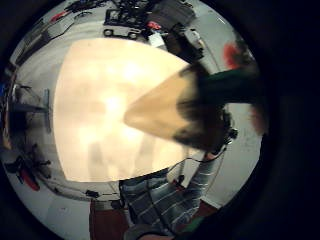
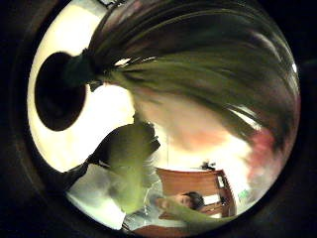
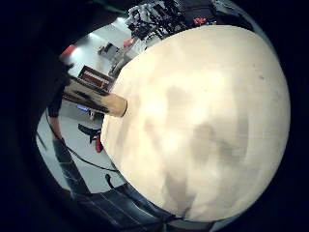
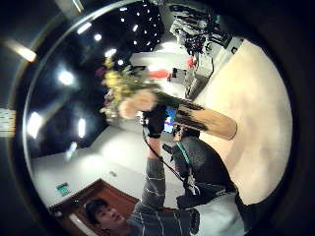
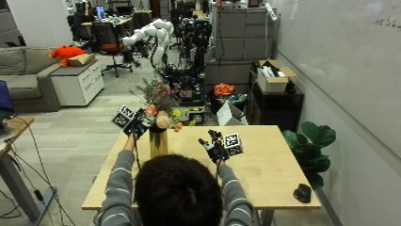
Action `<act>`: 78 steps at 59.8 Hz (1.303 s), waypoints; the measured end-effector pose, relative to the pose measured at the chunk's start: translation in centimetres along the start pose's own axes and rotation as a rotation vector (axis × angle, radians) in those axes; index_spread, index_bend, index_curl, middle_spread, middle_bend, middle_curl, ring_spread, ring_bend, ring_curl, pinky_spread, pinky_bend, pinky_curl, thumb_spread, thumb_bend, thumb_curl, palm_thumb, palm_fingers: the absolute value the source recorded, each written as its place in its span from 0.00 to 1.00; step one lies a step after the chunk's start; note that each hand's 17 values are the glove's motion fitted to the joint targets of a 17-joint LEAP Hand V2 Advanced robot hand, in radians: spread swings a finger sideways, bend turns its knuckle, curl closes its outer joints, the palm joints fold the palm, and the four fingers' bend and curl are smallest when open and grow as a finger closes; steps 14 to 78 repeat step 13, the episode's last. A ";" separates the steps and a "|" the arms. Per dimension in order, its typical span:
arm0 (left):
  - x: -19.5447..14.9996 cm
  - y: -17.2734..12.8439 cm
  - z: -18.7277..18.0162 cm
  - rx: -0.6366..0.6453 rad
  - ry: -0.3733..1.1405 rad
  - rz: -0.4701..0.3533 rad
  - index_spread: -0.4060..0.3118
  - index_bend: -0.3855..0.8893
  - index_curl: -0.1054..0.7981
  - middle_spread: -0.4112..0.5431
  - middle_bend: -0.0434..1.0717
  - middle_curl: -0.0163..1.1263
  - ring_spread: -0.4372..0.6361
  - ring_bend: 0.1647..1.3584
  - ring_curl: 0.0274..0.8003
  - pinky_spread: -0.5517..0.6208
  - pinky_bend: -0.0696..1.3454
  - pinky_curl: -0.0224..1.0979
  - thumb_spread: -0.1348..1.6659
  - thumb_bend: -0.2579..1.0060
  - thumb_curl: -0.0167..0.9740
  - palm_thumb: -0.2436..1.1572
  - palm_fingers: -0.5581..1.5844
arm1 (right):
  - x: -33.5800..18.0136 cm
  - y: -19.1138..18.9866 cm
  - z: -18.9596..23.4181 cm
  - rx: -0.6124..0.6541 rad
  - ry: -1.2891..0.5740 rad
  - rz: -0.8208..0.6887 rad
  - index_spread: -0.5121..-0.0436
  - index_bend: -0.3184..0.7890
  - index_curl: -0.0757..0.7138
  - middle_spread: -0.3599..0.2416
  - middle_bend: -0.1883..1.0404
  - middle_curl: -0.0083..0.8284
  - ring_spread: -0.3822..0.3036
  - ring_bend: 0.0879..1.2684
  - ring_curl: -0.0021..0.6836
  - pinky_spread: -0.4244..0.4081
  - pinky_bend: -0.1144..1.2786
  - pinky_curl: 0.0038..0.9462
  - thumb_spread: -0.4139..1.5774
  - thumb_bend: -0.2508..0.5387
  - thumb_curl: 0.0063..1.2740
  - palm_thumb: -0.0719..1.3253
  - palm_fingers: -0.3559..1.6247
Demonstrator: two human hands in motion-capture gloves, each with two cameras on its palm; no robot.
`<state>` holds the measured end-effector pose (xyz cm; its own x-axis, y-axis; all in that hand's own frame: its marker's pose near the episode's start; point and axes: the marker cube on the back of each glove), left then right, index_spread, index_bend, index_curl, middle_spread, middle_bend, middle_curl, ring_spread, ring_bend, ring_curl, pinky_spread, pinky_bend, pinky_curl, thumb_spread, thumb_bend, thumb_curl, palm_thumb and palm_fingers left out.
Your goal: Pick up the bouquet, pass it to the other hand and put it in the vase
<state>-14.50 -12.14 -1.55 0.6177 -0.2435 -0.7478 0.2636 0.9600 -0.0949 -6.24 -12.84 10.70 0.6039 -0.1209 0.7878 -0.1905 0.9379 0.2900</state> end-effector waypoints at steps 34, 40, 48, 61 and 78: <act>-4.5 6.0 -1.9 -0.065 -0.002 0.050 0.90 0.34 0.42 0.86 0.19 0.28 0.81 0.31 0.33 0.84 0.33 0.30 0.52 0.17 0.39 0.37 0.16 | -2.5 2.5 0.1 -0.036 -0.159 -0.102 0.30 0.44 0.49 0.46 0.30 0.38 0.49 0.18 0.44 0.82 0.32 0.36 0.71 0.28 0.27 0.52 0.34; -4.5 6.0 -1.9 -0.065 -0.002 0.050 0.90 0.34 0.42 0.86 0.19 0.28 0.81 0.31 0.33 0.84 0.33 0.30 0.52 0.17 0.39 0.37 0.16 | -2.5 2.5 0.1 -0.036 -0.159 -0.102 0.30 0.44 0.49 0.46 0.30 0.38 0.49 0.18 0.44 0.82 0.32 0.36 0.71 0.28 0.27 0.52 0.34; -4.5 6.0 -1.9 -0.065 -0.002 0.050 0.90 0.34 0.42 0.86 0.19 0.28 0.81 0.31 0.33 0.84 0.33 0.30 0.52 0.17 0.39 0.37 0.16 | -2.5 2.5 0.1 -0.036 -0.159 -0.102 0.30 0.44 0.49 0.46 0.30 0.38 0.49 0.18 0.44 0.82 0.32 0.36 0.71 0.28 0.27 0.52 0.34; -4.5 6.0 -1.9 -0.065 -0.002 0.050 0.90 0.34 0.42 0.86 0.19 0.28 0.81 0.31 0.33 0.84 0.33 0.30 0.52 0.17 0.39 0.37 0.16 | -2.5 2.5 0.1 -0.036 -0.159 -0.102 0.30 0.44 0.49 0.46 0.30 0.38 0.49 0.18 0.44 0.82 0.32 0.36 0.71 0.28 0.27 0.52 0.34; -4.5 6.0 -1.9 -0.065 -0.002 0.050 0.90 0.34 0.42 0.86 0.19 0.28 0.81 0.31 0.33 0.84 0.33 0.30 0.52 0.17 0.39 0.37 0.16 | -2.5 2.5 0.1 -0.036 -0.159 -0.102 0.30 0.44 0.49 0.46 0.30 0.38 0.49 0.18 0.44 0.82 0.32 0.36 0.71 0.28 0.27 0.52 0.34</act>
